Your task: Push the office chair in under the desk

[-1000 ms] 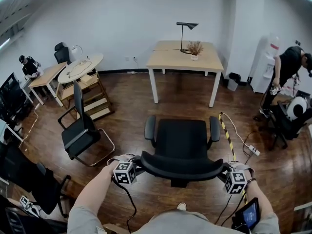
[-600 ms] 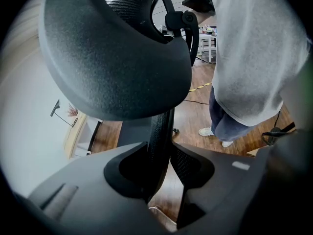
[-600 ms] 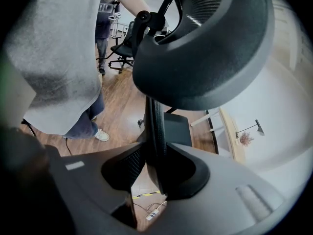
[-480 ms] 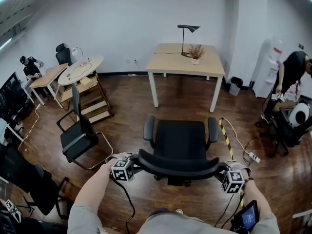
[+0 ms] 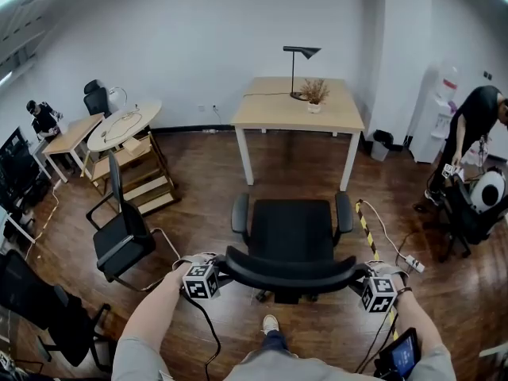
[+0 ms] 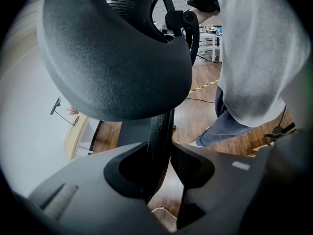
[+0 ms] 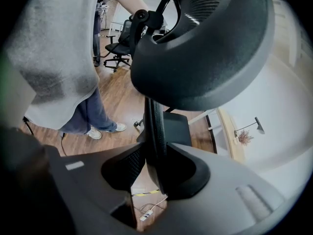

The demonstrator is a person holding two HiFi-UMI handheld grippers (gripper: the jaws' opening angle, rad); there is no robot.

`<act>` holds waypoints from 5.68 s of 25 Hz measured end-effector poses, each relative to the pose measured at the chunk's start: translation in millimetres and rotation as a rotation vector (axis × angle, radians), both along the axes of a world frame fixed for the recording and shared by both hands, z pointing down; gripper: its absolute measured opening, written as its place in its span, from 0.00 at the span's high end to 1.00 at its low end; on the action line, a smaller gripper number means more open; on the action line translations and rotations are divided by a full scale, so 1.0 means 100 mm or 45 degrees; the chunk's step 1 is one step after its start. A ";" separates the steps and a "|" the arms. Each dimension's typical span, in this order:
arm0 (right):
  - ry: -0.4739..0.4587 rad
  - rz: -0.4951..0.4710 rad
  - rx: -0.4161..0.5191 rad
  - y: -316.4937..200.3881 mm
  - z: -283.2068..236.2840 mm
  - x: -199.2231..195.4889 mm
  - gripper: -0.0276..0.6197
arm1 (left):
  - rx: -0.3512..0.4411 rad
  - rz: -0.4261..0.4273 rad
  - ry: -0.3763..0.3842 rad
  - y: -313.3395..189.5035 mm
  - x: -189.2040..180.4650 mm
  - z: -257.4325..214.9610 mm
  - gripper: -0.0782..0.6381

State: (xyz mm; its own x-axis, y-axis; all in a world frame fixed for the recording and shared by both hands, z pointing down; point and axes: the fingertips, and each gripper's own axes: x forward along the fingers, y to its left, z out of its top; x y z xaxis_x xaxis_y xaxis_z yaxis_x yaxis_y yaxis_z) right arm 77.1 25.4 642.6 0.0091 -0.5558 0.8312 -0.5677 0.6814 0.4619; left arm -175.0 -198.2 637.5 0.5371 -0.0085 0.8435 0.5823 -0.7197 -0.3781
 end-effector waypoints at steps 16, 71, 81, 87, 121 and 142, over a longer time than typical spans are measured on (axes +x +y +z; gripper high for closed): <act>0.015 0.086 -0.020 -0.99 0.01 0.60 0.73 | 0.016 0.039 -0.010 -1.09 0.67 0.00 0.69; 0.013 0.084 0.014 -3.20 -0.02 2.63 0.73 | 0.010 -0.008 -0.064 -3.35 2.75 -0.01 0.68; 0.002 0.052 0.014 -3.46 -0.06 2.98 0.73 | 0.007 -0.040 -0.080 -3.60 3.07 -0.03 0.67; 0.011 0.064 0.027 -3.71 -0.09 3.25 0.73 | 0.010 -0.031 -0.068 -3.85 3.34 -0.07 0.67; 0.027 0.238 -0.029 -5.09 -0.01 4.48 0.72 | 0.033 0.072 -0.029 -5.35 4.69 0.00 0.68; 0.031 0.267 -0.041 -5.65 -0.02 5.05 0.71 | 0.030 0.094 -0.021 -5.90 5.24 0.00 0.68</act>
State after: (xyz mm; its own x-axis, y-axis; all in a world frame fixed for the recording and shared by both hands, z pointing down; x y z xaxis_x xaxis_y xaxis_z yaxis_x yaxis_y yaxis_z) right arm 582.0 -540.0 640.9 0.1420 -0.5131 0.8465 -0.6877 0.5640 0.4572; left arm 349.4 -788.4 637.3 0.5232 0.0102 0.8521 0.6395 -0.6657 -0.3847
